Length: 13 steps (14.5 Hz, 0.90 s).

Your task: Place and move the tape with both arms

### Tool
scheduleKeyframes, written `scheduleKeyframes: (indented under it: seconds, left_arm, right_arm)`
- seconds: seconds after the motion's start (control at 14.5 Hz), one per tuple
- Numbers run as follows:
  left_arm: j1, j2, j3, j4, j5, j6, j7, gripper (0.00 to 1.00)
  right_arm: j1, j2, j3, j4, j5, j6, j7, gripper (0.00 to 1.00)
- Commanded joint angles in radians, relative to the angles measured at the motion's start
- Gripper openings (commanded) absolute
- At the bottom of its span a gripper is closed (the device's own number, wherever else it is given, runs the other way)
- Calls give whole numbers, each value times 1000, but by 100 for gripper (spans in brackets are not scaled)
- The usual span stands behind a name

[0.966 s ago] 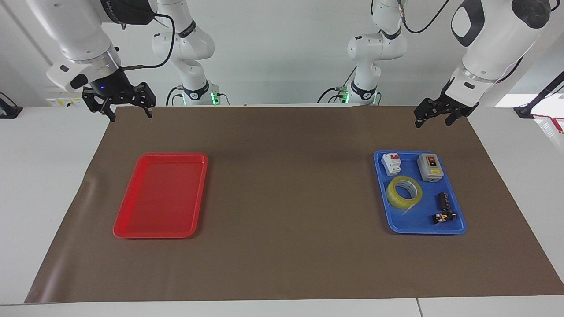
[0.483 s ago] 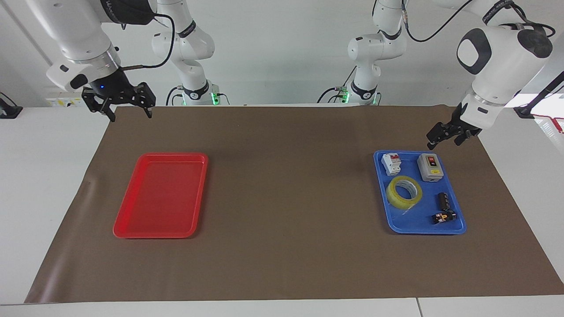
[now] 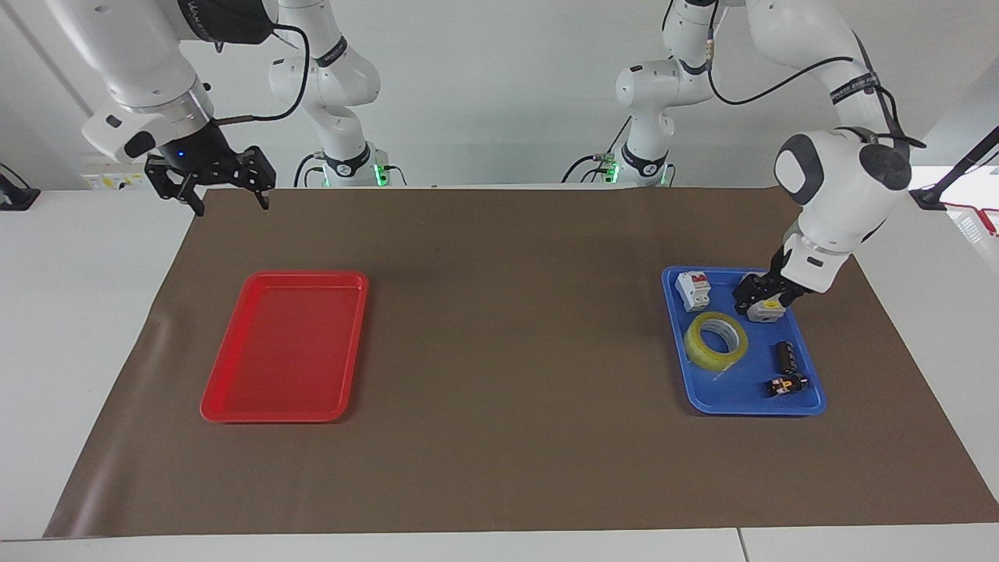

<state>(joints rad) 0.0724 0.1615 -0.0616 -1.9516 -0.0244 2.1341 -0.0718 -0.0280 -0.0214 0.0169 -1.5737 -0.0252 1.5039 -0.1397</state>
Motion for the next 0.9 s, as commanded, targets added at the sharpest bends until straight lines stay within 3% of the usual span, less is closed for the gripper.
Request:
scheduleKeyframes:
  seconds: [0.0, 0.41, 0.55, 0.83]
  left_arm:
    - [-9, 18, 2, -12, 9, 58, -8, 100]
    - [3, 30, 2, -30, 9, 113, 0, 100]
    - [6, 75, 3, -44, 9, 179, 3, 100]
    - [7, 93, 5, -67, 11, 190, 1, 100]
  right_arm:
    - [-10, -23, 5, -32, 8, 27, 14, 100]
    - [-10, -23, 5, -32, 8, 27, 14, 100]
    - [-10, -23, 5, -32, 8, 27, 12, 100]
    - [-10, -23, 5, -32, 8, 27, 12, 100]
